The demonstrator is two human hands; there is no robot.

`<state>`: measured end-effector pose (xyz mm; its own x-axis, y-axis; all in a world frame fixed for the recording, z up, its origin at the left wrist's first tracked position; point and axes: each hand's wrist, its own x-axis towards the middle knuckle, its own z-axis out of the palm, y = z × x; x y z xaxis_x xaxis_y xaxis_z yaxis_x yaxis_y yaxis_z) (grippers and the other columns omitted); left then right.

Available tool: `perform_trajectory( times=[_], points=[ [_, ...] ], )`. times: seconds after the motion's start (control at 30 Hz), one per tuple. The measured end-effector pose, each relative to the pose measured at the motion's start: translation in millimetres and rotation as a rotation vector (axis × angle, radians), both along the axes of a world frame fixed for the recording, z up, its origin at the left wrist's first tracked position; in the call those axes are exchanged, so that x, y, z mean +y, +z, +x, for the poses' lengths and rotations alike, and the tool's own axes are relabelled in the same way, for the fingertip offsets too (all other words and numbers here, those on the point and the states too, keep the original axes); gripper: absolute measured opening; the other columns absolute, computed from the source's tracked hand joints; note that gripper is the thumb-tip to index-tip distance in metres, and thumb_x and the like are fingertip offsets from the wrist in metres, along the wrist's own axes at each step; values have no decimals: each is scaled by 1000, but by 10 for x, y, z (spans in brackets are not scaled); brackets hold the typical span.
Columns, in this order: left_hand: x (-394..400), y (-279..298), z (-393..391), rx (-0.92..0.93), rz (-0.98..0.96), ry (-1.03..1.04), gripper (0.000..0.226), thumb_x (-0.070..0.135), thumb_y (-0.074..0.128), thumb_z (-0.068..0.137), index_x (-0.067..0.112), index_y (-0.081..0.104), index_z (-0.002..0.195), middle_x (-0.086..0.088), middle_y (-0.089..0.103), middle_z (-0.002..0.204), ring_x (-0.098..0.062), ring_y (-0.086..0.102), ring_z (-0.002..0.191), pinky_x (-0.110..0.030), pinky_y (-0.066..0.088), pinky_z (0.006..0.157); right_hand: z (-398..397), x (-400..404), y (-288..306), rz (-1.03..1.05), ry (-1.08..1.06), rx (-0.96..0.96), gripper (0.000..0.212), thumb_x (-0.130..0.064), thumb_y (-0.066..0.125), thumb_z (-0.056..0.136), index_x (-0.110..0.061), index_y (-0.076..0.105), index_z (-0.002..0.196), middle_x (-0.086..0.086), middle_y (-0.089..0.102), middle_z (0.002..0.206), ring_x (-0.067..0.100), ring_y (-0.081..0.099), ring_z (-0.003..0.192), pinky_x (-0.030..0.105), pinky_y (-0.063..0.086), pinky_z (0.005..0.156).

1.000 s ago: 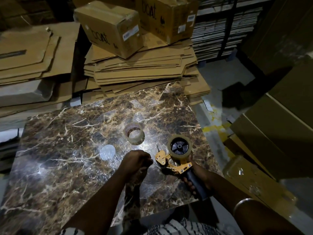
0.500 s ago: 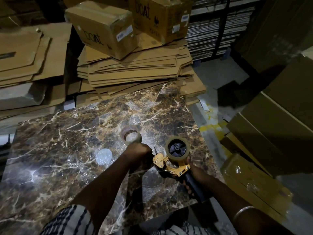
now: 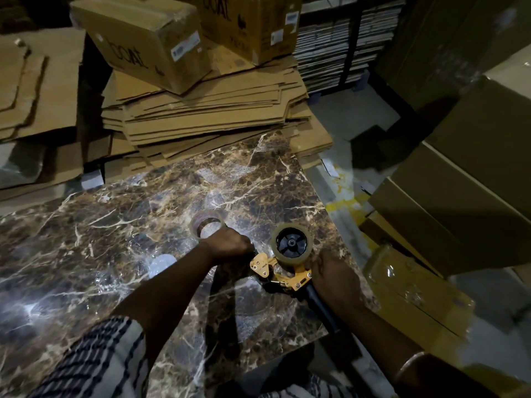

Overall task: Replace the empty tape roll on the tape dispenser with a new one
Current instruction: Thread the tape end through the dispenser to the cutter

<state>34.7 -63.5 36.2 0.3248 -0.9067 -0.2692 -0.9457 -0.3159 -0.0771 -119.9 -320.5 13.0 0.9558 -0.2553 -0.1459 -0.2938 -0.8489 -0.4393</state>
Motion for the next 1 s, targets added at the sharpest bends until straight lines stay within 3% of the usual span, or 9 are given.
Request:
perform_trajectory(
  times=[0.13,0.23,0.37,0.5,0.6,0.7,0.83,0.9,1.0],
  points=[
    [4,62,157,-90,-28,-128,15,22,80,65,20,68,74,3,62,57,-17,58,38,-19,41,37,-37,37,-50,0,70,-27,43,-50,25,97,-18,54,99,6,65,80,30,64,67,41,52,57],
    [38,68,238,-170,-6,-183,4,23,69,72,19,67,72,2,60,53,-16,56,34,-19,40,35,-23,84,-54,-57,106,-3,37,-45,32,101,-17,58,103,9,69,87,32,68,72,41,54,61],
    [107,95,332,-230,60,-179,23,22,83,55,16,67,70,1,61,53,-19,58,35,-24,44,34,-2,143,-12,-174,175,70,33,-38,30,104,-15,54,108,8,69,91,32,69,77,38,54,65],
    [141,198,471,-189,48,-134,19,24,83,56,20,67,65,3,59,53,-18,55,36,-20,38,36,-13,239,51,-244,205,54,40,-40,30,103,-16,62,100,7,70,88,30,70,76,36,47,63],
    [82,273,478,-159,129,-49,6,23,67,82,18,69,86,-1,69,79,-22,65,66,-27,36,50,-12,339,121,-143,157,-73,33,-44,42,100,-16,58,92,6,64,87,27,64,75,34,42,60],
    [-20,289,441,-126,234,0,17,14,53,91,17,65,103,-3,70,101,-27,67,88,-32,44,64,0,540,214,-202,207,-245,45,-62,53,88,-18,57,95,5,56,93,23,53,83,37,43,69],
    [-120,299,412,-96,227,36,15,16,54,92,19,64,104,-2,69,106,-26,67,94,-34,49,70,163,848,255,-183,311,14,70,-79,48,77,-27,59,123,5,55,126,29,51,116,50,39,94],
    [-143,316,432,-107,230,39,16,18,53,93,20,64,105,-1,70,106,-25,67,95,-32,45,67,233,916,239,-205,336,66,58,-64,57,81,-32,54,130,6,47,142,32,46,129,54,35,99],
    [-106,339,474,-136,226,18,17,19,50,95,23,64,103,0,70,103,-26,67,91,-28,36,61,202,884,154,-199,331,44,49,-37,64,82,-31,58,130,7,45,146,32,49,129,52,36,98]
  ],
)
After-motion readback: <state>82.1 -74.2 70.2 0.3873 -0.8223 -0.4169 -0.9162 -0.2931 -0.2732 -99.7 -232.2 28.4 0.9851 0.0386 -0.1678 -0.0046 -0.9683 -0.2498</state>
